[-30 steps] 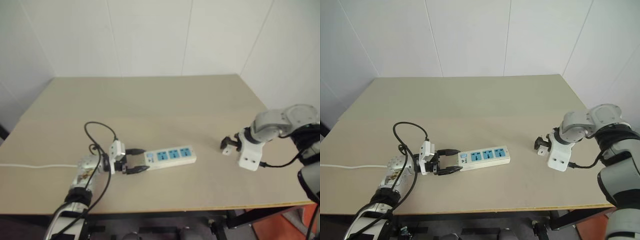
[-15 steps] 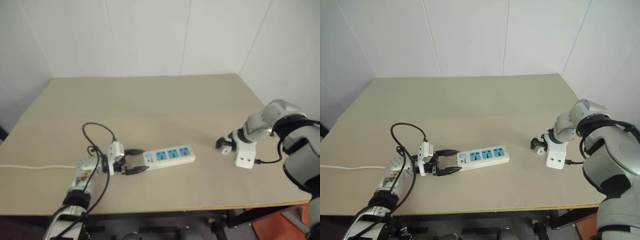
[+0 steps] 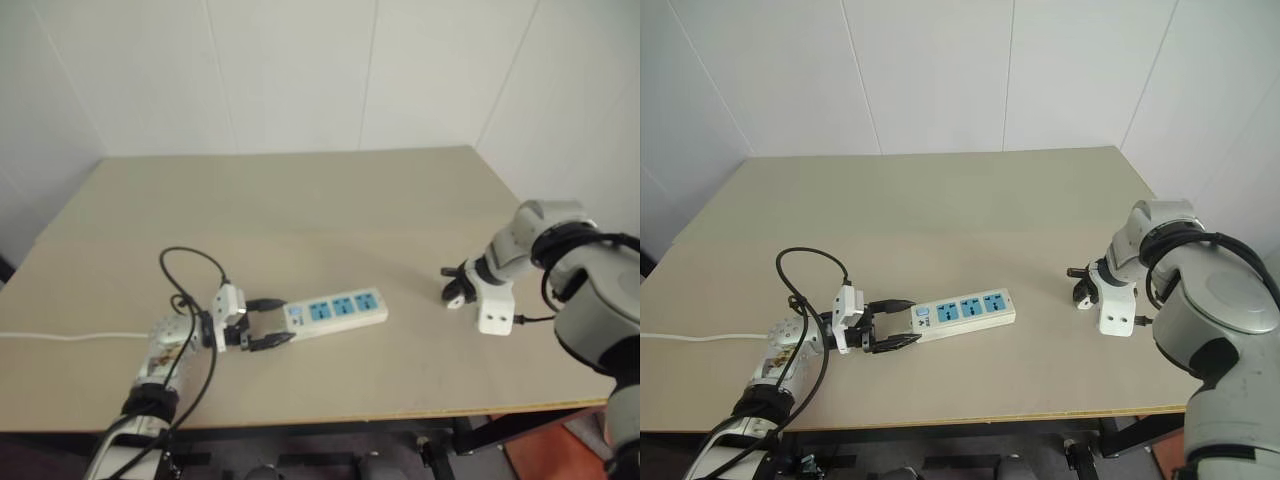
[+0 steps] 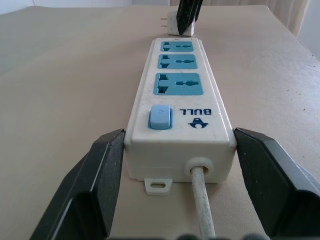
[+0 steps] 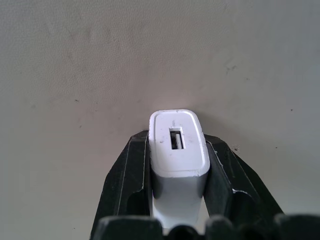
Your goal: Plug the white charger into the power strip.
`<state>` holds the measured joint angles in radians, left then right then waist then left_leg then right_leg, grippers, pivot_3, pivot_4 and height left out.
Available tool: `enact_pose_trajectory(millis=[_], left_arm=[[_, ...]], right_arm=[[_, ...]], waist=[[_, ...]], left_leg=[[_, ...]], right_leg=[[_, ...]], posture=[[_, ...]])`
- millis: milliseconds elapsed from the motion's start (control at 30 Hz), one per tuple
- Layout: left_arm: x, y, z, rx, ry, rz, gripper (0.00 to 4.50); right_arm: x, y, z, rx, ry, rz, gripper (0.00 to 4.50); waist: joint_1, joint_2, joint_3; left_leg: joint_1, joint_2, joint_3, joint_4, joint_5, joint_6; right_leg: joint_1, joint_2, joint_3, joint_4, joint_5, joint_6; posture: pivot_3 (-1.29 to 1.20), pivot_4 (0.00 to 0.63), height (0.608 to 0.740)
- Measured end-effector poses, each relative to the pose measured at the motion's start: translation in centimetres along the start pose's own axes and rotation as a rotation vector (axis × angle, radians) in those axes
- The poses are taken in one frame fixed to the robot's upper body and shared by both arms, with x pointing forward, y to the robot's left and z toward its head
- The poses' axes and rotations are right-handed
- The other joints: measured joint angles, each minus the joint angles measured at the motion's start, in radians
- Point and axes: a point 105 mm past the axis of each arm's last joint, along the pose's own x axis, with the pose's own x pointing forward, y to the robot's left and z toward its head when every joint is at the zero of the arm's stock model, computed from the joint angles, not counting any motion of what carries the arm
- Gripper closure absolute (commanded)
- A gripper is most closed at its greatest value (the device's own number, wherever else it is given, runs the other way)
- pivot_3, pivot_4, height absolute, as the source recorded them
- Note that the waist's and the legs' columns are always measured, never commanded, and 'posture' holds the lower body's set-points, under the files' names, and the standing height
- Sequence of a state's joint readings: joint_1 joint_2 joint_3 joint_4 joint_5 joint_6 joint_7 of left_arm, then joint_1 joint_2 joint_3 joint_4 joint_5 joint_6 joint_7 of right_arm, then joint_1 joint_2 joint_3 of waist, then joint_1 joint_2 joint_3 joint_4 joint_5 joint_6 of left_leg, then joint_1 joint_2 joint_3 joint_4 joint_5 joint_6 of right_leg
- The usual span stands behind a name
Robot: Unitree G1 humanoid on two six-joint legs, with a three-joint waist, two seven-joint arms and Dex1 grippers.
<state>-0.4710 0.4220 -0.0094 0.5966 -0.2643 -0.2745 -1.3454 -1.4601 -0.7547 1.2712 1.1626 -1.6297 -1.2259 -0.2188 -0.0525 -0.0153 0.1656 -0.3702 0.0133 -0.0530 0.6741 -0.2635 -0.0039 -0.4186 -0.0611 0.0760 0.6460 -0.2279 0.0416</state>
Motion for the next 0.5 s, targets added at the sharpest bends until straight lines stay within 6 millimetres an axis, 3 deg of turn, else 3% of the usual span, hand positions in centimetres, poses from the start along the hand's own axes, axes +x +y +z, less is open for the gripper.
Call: enact_pose_trajectory(millis=[100,167,367,500], left_arm=[[0.0,0.0,0.0,0.006,0.001,-0.001,1.32],[0.0,0.0,0.0,0.007,0.002,-0.003,1.32],[-0.2,0.1,0.0,0.006,0.016,-0.009,1.32],[-0.4,0.2,-0.1,0.002,0.026,-0.012,1.32]], right_arm=[[-0.4,-0.8,0.0,0.088,-0.005,-0.074,3.39],[-1.2,-2.1,0.0,0.235,-0.017,-0.194,3.39],[-5.1,-4.8,-1.9,0.661,-0.005,-0.679,3.39],[-7.8,-5.0,-2.9,1.037,-0.086,-1.050,3.39]], waist=[[0.000,0.000,0.000],[-0.001,0.000,0.000],[-0.010,0.000,0.000],[-0.019,-0.001,0.003]], left_leg=[[0.000,0.000,0.000,0.000,0.000,0.000],[0.000,0.000,0.000,-0.001,0.000,0.000],[0.004,0.001,-0.003,-0.001,0.000,0.000],[0.016,0.001,-0.002,-0.008,0.000,0.000]], right_leg=[[0.000,0.000,0.000,0.000,0.000,0.000],[0.001,0.000,0.000,-0.001,0.000,0.000],[0.010,0.000,-0.003,-0.006,0.000,0.000],[0.022,0.000,-0.004,-0.013,0.000,0.000]], posture=[[0.00,0.150,0.740],[0.00,0.150,0.740],[0.00,0.150,0.740],[0.00,0.150,0.740]])
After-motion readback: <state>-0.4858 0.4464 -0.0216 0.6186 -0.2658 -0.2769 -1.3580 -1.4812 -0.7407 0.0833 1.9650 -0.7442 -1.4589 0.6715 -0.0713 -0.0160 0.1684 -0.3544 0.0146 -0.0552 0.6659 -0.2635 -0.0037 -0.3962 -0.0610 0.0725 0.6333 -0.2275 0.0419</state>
